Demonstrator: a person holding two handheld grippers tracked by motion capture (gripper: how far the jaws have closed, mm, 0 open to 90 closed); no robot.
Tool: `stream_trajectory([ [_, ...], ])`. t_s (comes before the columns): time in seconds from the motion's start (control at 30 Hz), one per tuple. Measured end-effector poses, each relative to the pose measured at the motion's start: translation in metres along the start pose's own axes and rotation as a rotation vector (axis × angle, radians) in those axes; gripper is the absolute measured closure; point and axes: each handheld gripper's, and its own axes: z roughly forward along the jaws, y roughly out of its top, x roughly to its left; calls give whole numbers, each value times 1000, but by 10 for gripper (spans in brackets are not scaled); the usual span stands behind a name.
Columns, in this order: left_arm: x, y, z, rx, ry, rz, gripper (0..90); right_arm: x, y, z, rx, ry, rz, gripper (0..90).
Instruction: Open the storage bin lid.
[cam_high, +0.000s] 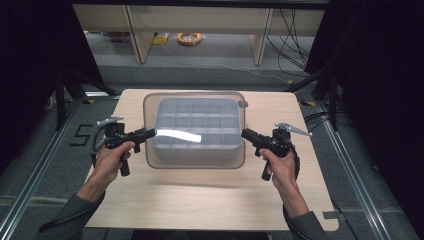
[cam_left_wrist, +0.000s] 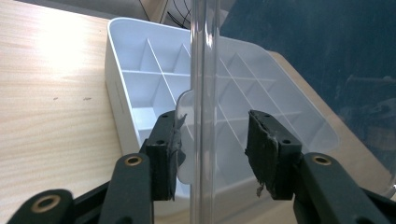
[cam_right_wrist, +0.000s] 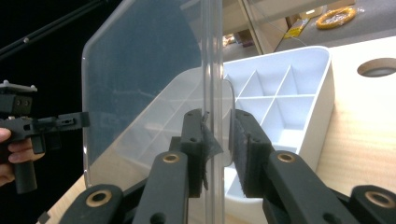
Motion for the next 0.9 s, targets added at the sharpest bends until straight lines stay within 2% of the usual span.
stream_trajectory([
  [0.03, -1, -2, -2, -3, -5, 7, 550, 2, -2, -2, 4, 4, 11, 762],
  [0.17, -6, -12, -9, 11, -1, 28, 551, 5, -11, -11, 2, 8, 2, 761],
  [0.23, -7, -17, -12, 22, 0, 32, 552, 8, -17, -16, -3, 9, -20, 761],
  [0.33, -9, -23, -15, 28, -8, 28, 552, 14, -20, -20, 10, 1, -6, 759],
  [0.37, -9, -24, -17, 27, -3, 33, 552, 15, -22, -23, 8, 8, -24, 760],
  [0.43, -9, -26, -21, 29, -3, 36, 552, 16, -24, -24, 11, 7, -24, 760],
  [0.47, -10, -28, -22, 27, -5, 39, 552, 18, -26, -25, 16, 7, -7, 760],
  [0.5, -10, -29, -24, 35, -1, 43, 552, 17, -28, -25, 10, 5, -31, 760],
  [0.53, -11, -30, -26, 36, 0, 44, 552, 20, -30, -26, 18, 8, -9, 760],
  [0.6, -11, -32, -29, 40, -2, 52, 553, 21, -33, -28, 15, 10, -19, 760],
  [0.7, -12, -37, -33, 48, 5, 57, 555, 24, -37, -29, 25, 6, -3, 758],
  [0.83, -12, -45, -34, 52, 3, 49, 556, 24, -42, -31, 30, -4, -37, 758],
  [0.87, -11, -47, -34, 57, 3, 49, 555, 28, -44, -33, 45, 7, 17, 757],
  [0.9, -11, -50, -34, 62, 3, 47, 556, 27, -47, -34, 48, 9, 13, 757],
])
